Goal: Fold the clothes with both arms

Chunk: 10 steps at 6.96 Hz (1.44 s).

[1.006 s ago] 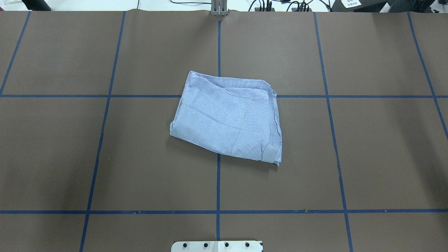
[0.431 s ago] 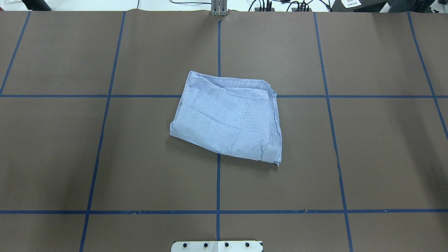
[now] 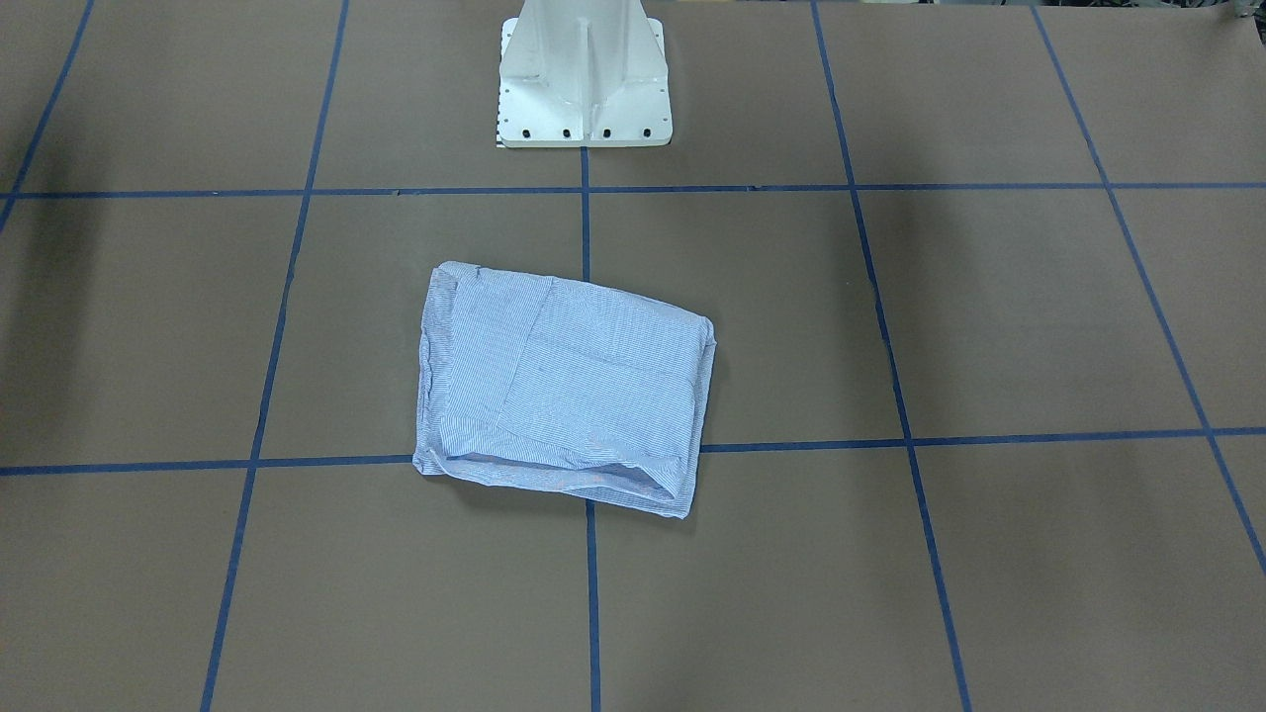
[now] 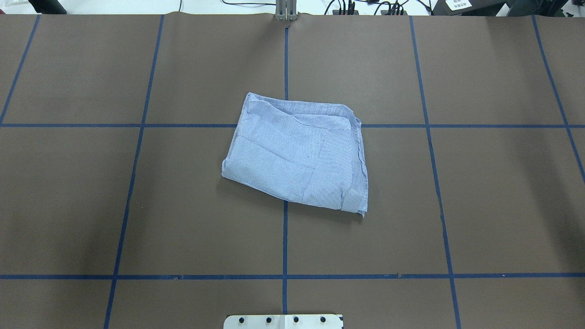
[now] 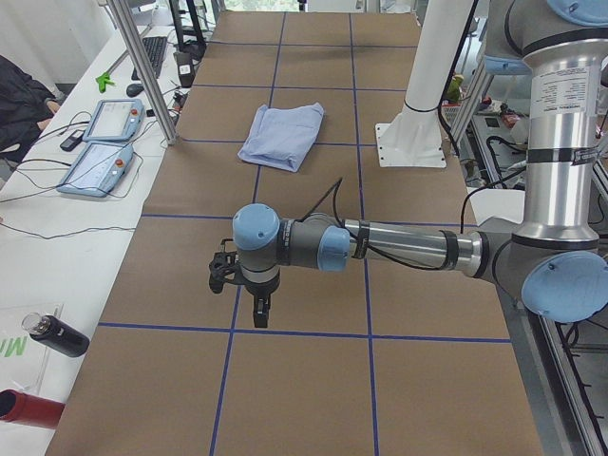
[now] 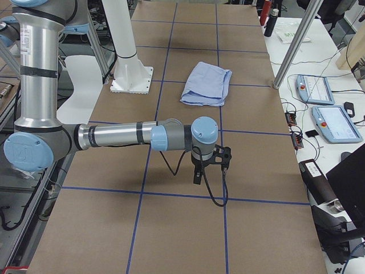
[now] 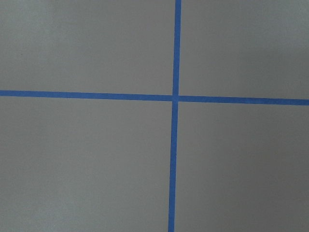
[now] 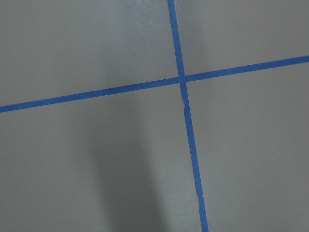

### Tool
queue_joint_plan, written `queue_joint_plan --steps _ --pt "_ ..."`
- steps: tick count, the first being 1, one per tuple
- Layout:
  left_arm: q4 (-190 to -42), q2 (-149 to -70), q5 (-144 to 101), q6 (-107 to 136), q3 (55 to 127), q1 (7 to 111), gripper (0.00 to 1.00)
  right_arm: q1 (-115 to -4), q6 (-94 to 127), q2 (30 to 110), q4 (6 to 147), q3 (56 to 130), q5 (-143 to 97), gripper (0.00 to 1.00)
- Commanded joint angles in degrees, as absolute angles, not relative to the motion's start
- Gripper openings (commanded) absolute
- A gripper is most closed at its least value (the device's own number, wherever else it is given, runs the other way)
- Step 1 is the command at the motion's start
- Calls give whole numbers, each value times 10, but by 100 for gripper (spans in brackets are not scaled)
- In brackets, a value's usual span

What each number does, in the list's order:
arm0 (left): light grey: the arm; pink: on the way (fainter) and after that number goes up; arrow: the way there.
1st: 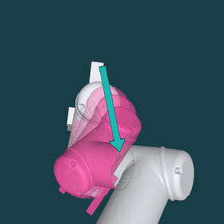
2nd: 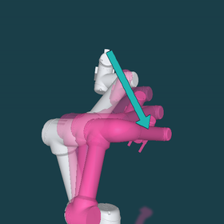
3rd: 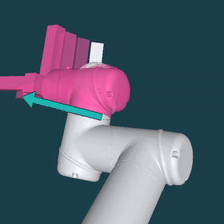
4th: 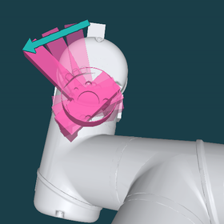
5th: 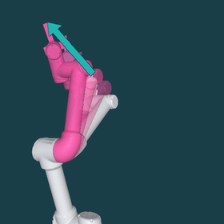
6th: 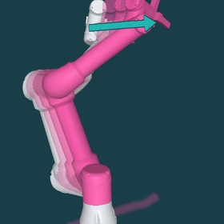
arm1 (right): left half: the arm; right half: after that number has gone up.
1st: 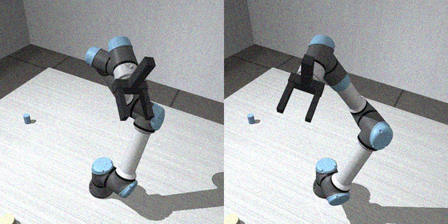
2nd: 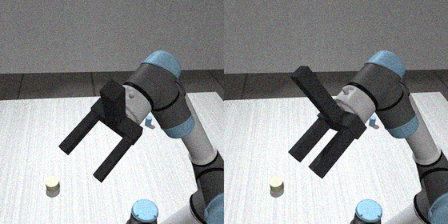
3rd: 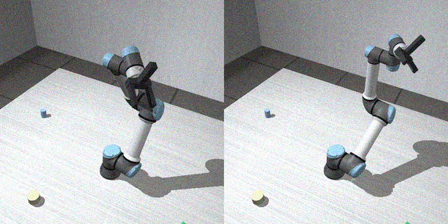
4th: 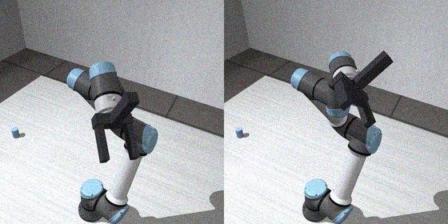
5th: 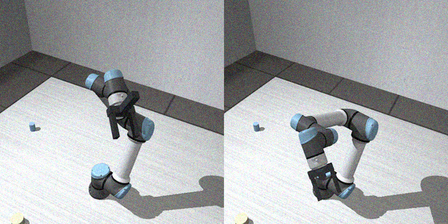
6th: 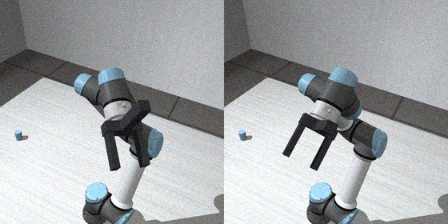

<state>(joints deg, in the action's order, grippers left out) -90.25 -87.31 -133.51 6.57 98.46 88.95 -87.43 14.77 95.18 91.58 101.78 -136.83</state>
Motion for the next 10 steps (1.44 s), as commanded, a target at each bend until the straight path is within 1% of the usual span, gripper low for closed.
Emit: queue_joint_plan --steps 1,10 --pt "-901 -872 -1335 66 986 889 100 -875 147 952 916 1018 -1364 100" --pt "-901 -870 -1336 66 987 889 100 -875 151 947 917 1017 -1372 100"
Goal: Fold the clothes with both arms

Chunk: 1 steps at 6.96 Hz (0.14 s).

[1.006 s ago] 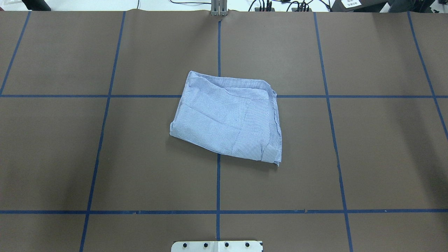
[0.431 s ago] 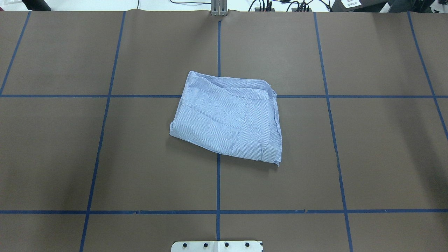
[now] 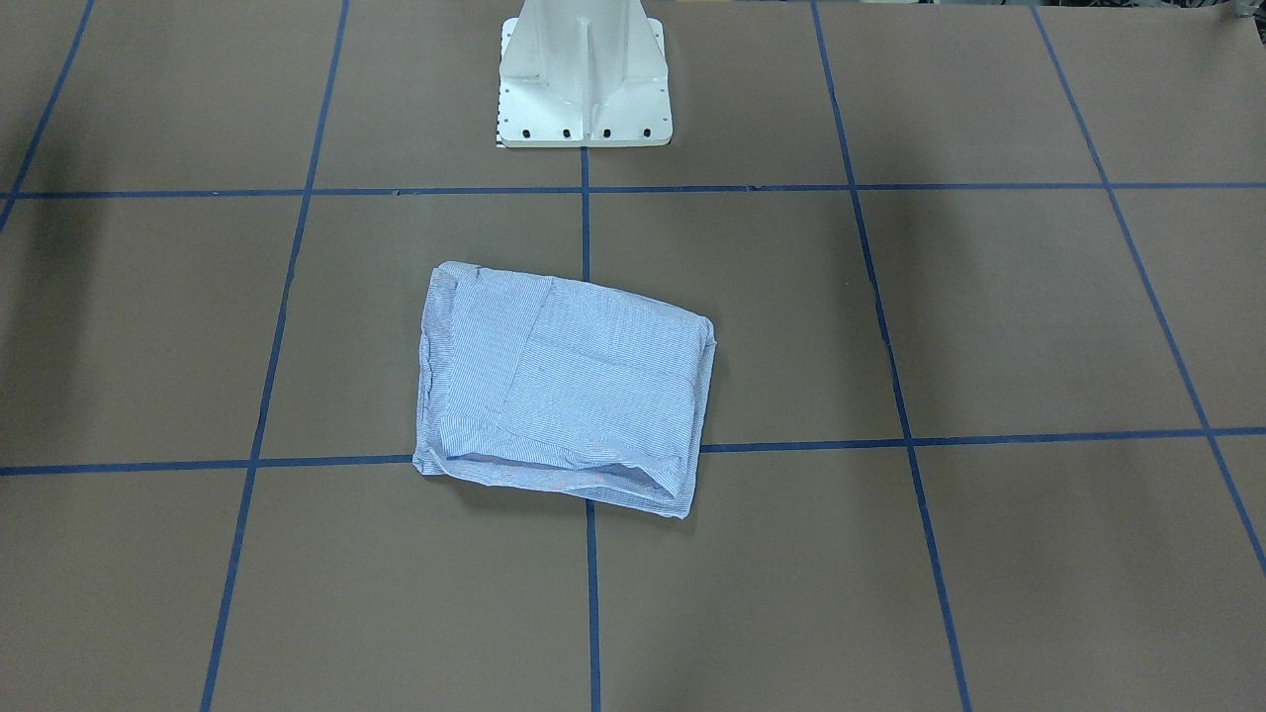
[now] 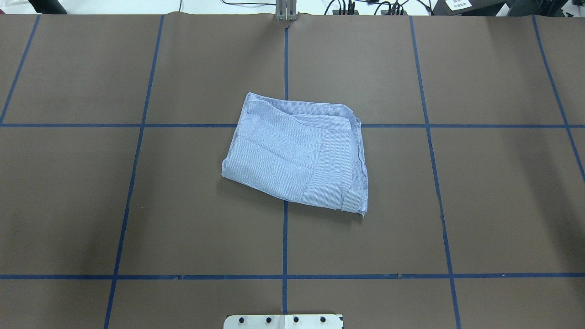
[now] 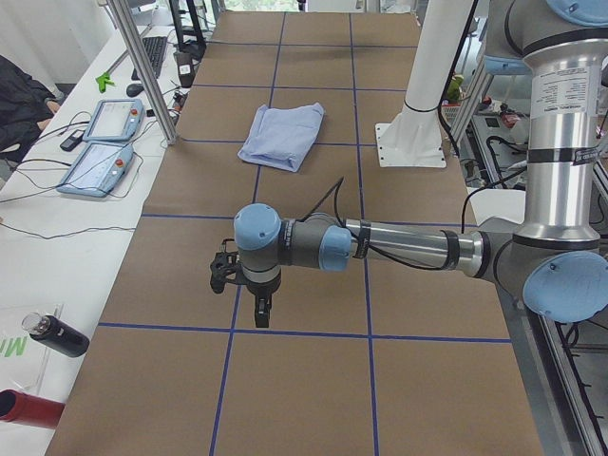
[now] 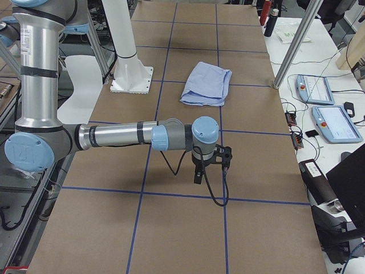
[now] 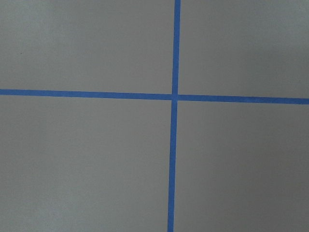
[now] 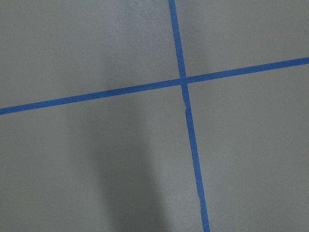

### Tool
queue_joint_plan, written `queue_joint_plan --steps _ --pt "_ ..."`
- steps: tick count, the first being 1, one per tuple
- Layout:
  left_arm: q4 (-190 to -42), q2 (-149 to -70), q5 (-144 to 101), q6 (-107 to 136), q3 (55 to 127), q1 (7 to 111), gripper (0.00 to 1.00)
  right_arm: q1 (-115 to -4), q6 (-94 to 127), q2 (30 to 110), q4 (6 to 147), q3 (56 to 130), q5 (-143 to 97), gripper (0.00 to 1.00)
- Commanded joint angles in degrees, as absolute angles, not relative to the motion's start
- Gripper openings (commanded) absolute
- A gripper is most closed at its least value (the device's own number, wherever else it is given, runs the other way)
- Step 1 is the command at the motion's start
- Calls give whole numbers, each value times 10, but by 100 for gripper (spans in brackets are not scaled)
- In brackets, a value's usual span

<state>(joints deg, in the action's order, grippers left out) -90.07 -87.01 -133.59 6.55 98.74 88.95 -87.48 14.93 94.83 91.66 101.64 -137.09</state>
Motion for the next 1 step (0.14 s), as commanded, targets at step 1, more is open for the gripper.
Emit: queue_joint_plan --steps 1 --pt "-901 -870 -1335 65 987 889 100 -875 155 947 917 1018 -1372 100"
